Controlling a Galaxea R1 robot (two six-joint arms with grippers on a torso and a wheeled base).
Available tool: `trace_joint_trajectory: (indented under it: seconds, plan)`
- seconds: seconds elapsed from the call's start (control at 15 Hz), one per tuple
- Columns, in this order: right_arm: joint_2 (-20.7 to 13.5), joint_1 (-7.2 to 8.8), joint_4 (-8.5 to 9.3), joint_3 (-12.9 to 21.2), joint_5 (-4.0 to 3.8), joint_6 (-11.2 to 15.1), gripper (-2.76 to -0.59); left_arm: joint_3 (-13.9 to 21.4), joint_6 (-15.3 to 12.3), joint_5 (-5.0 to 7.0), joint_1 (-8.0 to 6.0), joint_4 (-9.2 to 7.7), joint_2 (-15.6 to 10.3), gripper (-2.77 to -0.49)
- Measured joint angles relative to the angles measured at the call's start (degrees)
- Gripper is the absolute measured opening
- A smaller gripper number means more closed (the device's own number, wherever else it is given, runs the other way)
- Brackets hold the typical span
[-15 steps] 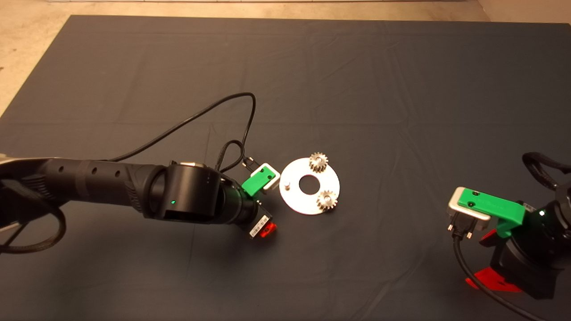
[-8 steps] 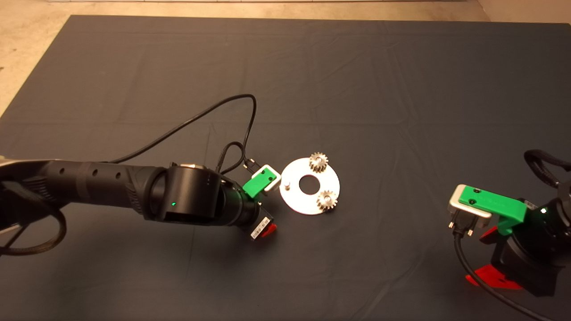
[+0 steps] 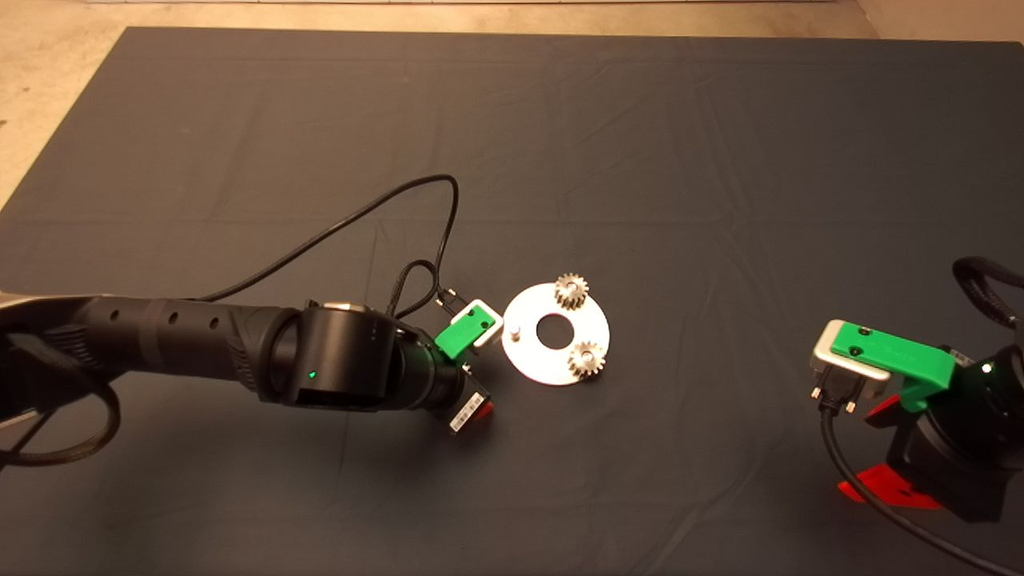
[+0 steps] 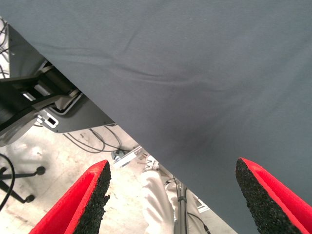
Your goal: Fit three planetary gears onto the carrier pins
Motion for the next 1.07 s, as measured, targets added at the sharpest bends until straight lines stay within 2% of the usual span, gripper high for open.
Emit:
trace_joint_trajectory:
  seconds: [0.27, 0.33, 0.47, 0.53, 0.8, 1.07]
  plan:
    - [-0.4, 0.24, 0.00, 0.0, 0.02, 0.0, -1.47, 0.0, 0.0, -0.10, 0.13, 0.52, 0.0, -1.33]
    - [-0.5, 0.28, 0.00, 0.0, -0.01, 0.0, -1.47, 0.0, 0.0, -0.07, 0.13, 0.71, 0.0, -1.43]
    - [-0.5, 0.27, 0.00, 0.0, 0.04, 0.0, -1.47, 0.0, 0.0, -0.07, 0.13, 0.77, 0.1, -1.47]
    - [-0.6, 0.28, 0.01, 0.0, 0.02, 0.0, -1.47, 0.0, 0.0, -0.05, 0.13, 0.79, 0.1, -1.58]
    - [-0.6, 0.28, 0.01, 0.0, 0.03, 0.0, -1.47, 0.0, 0.0, -0.07, 0.13, 0.79, 0.1, -1.73]
    - [-0.6, 0.28, 0.01, 0.0, 0.03, 0.0, -1.47, 0.5, 0.0, -0.10, 0.13, 1.01, 0.0, -2.04]
